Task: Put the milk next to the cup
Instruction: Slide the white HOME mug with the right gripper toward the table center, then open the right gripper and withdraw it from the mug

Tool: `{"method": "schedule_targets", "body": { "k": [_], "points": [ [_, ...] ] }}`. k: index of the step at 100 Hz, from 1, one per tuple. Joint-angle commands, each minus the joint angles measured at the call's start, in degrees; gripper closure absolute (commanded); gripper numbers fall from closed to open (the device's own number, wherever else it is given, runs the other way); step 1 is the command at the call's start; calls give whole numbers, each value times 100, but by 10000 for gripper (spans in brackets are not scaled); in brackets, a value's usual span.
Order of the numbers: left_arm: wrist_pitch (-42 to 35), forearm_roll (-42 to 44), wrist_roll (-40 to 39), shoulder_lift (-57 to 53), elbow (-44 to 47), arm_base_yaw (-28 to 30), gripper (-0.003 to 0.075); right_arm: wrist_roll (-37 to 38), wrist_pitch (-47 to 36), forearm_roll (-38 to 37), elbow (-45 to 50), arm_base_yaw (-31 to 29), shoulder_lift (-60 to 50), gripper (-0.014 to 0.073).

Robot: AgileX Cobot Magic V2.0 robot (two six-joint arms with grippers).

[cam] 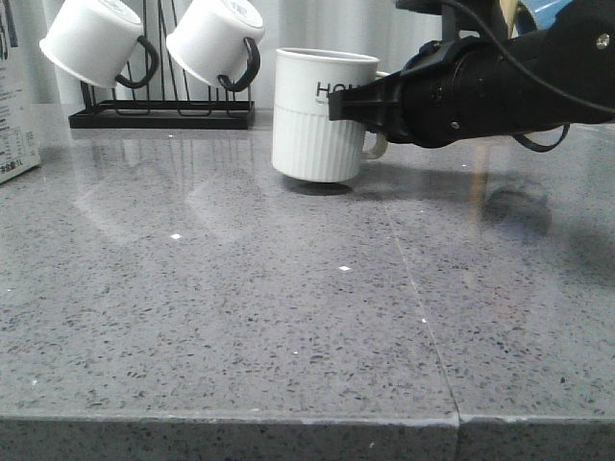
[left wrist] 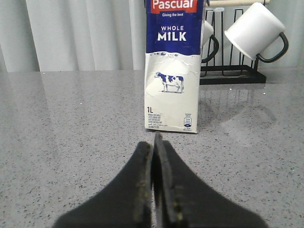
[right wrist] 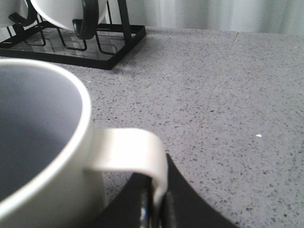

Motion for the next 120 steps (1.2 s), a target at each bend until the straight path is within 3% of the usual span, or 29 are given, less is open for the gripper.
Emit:
{"method": "schedule_targets", "body": {
  "k": [1,35,80,108,120],
  "points": [
    [-479,-21,-19,-162,343,5,741,-17,-503,-106,-181,10,-258,627],
    [-479,-21,-19,-162,343,5,741,-17,-386,-126,-181,10,-258,427],
    [-479,-21,-19,-162,343,5,741,-17,-358,-126,538,10,-961,427],
    [-479,-21,-19,-162,343,5,741,-12,297,-126,1394,10,-2158,433],
    [-479,-21,-19,-162,343,5,741,-12,700,-126,1783,10,-2857,515]
  ]
}}
